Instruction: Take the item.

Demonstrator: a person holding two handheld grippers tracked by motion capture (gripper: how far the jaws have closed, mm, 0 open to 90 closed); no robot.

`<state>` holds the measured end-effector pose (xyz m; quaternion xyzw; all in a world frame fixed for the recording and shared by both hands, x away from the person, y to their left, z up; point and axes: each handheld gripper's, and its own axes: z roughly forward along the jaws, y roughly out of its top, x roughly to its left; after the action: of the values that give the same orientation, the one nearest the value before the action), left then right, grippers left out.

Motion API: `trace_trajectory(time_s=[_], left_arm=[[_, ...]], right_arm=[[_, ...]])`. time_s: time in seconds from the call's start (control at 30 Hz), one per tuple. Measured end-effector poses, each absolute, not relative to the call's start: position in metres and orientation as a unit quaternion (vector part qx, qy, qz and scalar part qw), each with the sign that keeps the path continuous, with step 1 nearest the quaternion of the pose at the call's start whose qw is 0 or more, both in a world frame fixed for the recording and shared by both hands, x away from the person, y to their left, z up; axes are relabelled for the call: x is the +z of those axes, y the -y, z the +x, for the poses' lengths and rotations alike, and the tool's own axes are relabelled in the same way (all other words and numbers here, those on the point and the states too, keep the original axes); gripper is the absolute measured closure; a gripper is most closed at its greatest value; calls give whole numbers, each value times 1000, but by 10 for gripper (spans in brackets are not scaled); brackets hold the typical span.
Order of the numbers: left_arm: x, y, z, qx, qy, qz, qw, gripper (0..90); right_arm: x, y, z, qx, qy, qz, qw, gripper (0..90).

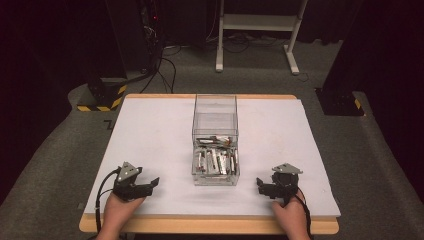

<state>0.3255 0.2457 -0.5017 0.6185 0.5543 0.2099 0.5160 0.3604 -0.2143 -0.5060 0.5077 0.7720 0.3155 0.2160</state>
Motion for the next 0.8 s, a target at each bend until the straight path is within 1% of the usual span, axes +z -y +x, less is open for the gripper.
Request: trace_trajectory(time_s=[0.07, 0.17, 0.47, 0.53, 0.67, 0.8], left_arm=[[-500, -245, 325, 210, -552, 610, 528, 198], [-498, -245, 323, 207, -544, 618, 529, 193], [-495, -235, 321, 212, -533, 613, 544, 181], [-492, -234, 320, 212, -526, 619, 543, 181], [-490, -231, 318, 210, -526, 609, 555, 180], [-487, -231, 316, 210, -517, 615, 556, 180]], right_arm=[[-506, 214, 360, 315, -772, 508, 216, 86], [-506, 214, 360, 315, -772, 508, 216, 86], [-506, 214, 360, 316, -772, 508, 215, 86], [-506, 214, 360, 316, -772, 508, 215, 86], [-506, 214, 360, 316, -772, 508, 216, 86], [-506, 214, 360, 316, -772, 508, 216, 86]])
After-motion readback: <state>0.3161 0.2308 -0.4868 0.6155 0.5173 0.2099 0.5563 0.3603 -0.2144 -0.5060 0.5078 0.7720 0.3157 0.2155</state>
